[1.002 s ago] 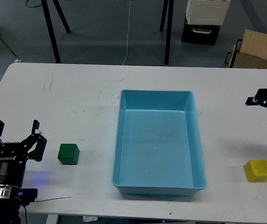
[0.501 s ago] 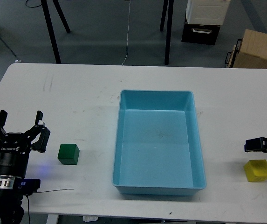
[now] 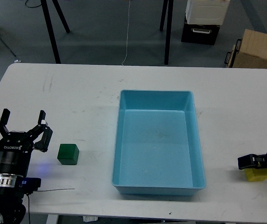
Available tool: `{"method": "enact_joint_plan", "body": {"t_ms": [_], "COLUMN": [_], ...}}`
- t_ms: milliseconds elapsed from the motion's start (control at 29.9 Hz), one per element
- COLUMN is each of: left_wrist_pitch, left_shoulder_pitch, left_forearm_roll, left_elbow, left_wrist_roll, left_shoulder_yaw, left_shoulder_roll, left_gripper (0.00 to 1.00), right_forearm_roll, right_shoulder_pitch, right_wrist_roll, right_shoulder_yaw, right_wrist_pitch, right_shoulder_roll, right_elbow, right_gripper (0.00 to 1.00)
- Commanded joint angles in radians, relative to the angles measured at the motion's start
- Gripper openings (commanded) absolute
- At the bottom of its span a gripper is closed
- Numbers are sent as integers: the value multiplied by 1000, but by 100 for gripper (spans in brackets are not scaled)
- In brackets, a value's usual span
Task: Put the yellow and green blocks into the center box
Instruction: 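Lower the right gripper onto the yellow cube and close it, then carry the yellow cube into the blue bin and release it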
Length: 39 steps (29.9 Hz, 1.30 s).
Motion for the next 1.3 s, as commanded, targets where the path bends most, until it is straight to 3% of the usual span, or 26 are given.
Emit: {"method": "enact_joint_plan", "body": {"t_ms": [0, 33, 67, 100, 134, 167, 368, 568, 735, 835, 1069, 1270], "left_wrist_pitch": [0, 0, 0, 0, 0, 0, 0, 0, 0, 0, 0, 0], "left_shoulder_pitch": [2, 2, 2, 4, 4, 5, 4, -2, -1, -4, -10, -18], "left_forearm_roll": [0, 0, 0, 0, 0, 0, 2, 32, 32, 32, 32, 32], "left_elbow": [0, 0, 0, 0, 0, 0, 0, 0, 1, 12, 21, 23], "left_wrist_roll": [0, 0, 0, 0, 0, 0, 0, 0, -2, -2, -2, -2], "left_shoulder_yaw": [0, 0, 0, 0, 0, 0, 1, 20, 20, 20, 20, 20], "left_shoulder_roll": [0, 0, 0, 0, 0, 0, 0, 0, 0, 0, 0, 0], "left_gripper": [100, 100, 100, 100, 100, 100, 100, 100, 100, 100, 100, 100], "right_forearm_roll": [-3, -6, -6, -4, -4, -4, 16, 261, 333, 394, 405, 408], "right_shoulder_pitch": [4, 4, 4, 3, 3, 3, 73, 363, 656, 762, 719, 670], "right_wrist_roll": [-2, -2, -2, -2, -3, -3, -3, -6, -9, -8, -9, -6], "right_shoulder_yaw": [-4, -6, -6, -4, -6, -4, 36, 19, -166, -291, -397, -400], "right_wrist_pitch": [0, 0, 0, 0, 0, 0, 0, 0, 0, 0, -10, -15], "right_shoulder_roll": [0, 0, 1, 3, 3, 2, -46, -63, 112, 306, 656, 779], "right_elbow": [6, 9, 9, 8, 9, 8, 44, 123, 97, 45, -135, -230], "right_gripper": [67, 42, 28, 22, 8, 0, 0, 0, 0, 0, 0, 1]}}
